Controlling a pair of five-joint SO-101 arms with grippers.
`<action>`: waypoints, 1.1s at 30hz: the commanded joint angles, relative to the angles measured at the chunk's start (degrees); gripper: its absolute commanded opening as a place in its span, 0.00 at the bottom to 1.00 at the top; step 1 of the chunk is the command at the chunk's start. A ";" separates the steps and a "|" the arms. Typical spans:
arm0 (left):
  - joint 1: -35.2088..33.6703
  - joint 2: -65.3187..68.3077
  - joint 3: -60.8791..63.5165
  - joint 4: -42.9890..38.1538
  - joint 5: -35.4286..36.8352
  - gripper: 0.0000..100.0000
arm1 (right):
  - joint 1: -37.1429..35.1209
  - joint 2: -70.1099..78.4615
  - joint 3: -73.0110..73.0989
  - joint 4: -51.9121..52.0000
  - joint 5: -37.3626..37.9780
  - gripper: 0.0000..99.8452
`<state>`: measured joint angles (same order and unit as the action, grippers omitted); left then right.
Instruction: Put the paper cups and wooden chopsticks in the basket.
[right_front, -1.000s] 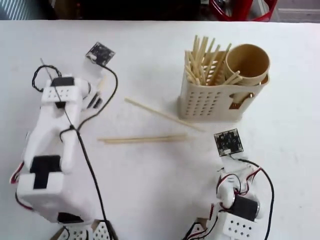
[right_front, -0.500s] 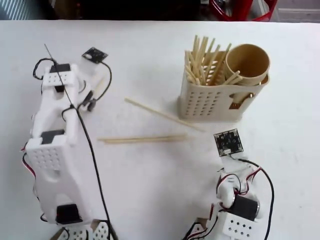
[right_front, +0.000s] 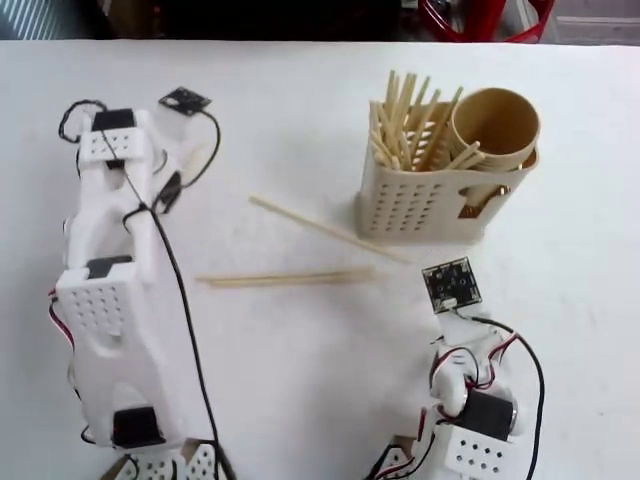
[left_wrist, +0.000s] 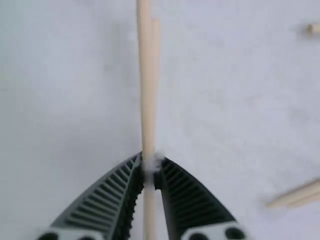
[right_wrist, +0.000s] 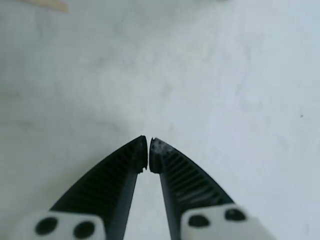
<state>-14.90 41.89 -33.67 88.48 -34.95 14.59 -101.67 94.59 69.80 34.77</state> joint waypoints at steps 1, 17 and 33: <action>2.15 -7.16 -8.44 6.42 2.02 0.02 | -0.22 -0.31 -0.44 -0.48 0.18 0.03; 30.29 -36.62 -17.76 9.85 16.44 0.02 | -0.40 -0.31 -0.44 -0.48 0.18 0.03; 50.15 -37.32 -17.14 -31.65 21.71 0.02 | -0.48 -0.31 -0.44 -0.48 0.18 0.03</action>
<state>32.92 7.16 -49.14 64.40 -13.58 14.51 -101.67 94.59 69.80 34.77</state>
